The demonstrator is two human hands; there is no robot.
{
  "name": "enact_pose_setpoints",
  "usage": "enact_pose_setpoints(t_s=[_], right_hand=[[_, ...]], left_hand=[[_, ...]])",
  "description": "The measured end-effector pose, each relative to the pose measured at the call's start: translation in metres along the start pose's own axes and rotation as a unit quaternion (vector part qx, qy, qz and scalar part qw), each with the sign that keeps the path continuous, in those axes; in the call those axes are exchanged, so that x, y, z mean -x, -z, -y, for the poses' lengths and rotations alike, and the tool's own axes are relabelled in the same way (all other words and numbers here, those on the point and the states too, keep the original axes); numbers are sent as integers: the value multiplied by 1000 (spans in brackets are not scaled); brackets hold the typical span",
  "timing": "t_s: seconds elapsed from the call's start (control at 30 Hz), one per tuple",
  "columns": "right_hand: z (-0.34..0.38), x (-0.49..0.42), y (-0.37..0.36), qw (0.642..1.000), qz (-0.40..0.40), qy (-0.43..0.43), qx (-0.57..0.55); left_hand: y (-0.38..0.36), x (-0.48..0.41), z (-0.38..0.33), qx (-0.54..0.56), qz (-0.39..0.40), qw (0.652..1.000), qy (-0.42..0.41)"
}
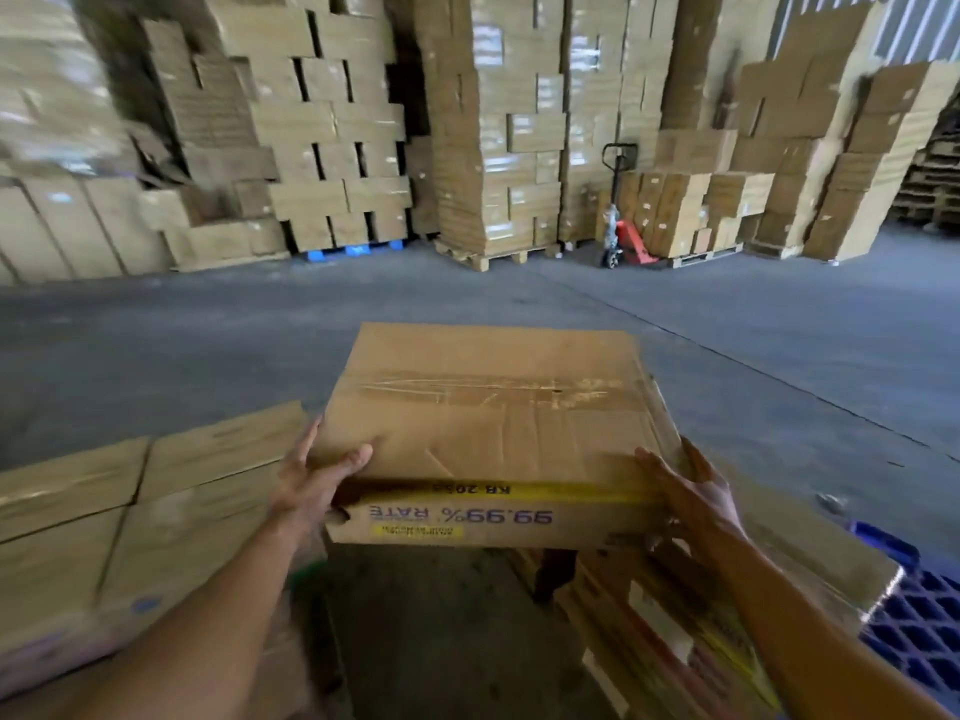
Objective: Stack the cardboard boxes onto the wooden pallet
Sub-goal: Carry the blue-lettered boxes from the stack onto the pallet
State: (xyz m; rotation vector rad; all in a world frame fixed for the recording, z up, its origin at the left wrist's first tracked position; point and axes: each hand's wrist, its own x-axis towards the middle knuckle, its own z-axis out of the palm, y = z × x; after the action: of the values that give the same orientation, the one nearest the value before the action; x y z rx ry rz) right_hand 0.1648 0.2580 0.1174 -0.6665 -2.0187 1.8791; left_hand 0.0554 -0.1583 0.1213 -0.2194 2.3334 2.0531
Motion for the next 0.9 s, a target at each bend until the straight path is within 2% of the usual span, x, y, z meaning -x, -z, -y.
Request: enact_pose_setpoints(t_s=[0.13,0.27,0.4,0.5,0.7,0.9], right_hand=[[10,51,-85,996,86,26,10],[9,129,-169,987,155,40,16],[-3,213,-249,973,228,32,15],[-14,267,-304,966,252,39,39],[-21,342,-386,945,311,67,77],[-33,364,-459,934,343,47,94]], left_hand=[[113,59,15,8,-97,995,3],[231,134,35,55,-145,988,5],[339,218,53,40,-210,977,13],[407,267,67,33,-257,966,14],[501,321,92,68,-305,949,42],[561,319,133,77,-313,945,63]])
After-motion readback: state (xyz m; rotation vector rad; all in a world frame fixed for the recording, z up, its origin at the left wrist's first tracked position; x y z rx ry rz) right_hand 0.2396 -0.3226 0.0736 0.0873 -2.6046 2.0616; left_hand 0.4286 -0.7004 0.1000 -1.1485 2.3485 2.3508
